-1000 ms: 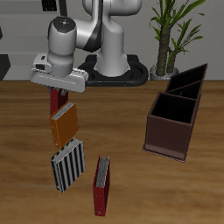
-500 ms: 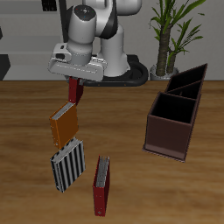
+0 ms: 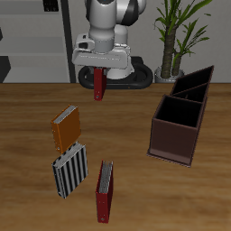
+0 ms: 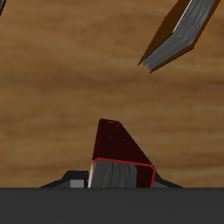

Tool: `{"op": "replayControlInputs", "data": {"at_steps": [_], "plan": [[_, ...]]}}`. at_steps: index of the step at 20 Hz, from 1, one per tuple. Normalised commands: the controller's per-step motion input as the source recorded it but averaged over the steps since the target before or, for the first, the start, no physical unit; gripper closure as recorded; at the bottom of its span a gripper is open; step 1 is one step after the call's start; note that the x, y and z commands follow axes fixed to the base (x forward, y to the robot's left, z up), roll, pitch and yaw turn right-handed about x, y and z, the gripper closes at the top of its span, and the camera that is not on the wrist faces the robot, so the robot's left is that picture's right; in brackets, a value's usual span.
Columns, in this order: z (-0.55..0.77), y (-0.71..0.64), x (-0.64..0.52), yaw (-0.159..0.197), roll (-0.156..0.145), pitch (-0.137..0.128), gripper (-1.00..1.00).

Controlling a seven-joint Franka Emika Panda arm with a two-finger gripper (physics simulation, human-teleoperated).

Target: Place the right red book into the left desk caddy's front compartment and place the orange book into the left desk caddy's left compartment and place the striped book into the left desk caddy's left compartment

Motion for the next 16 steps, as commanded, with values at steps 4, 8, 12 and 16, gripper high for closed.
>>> {"op": "replayControlInputs", "data": {"at_steps": [4, 8, 12, 16], "plan": [[0.14, 0.43, -0.18, -0.075, 0.143, 0.053, 1.0], [0.12, 0.4, -0.27, -0.012, 0.093, 0.025, 1.0], [0.2, 0.32, -0.23, 0.062, 0.017, -0.037, 1.0], [0.21, 0.1, -0.06, -0.036, -0.057, -0.023, 1.0]]}}
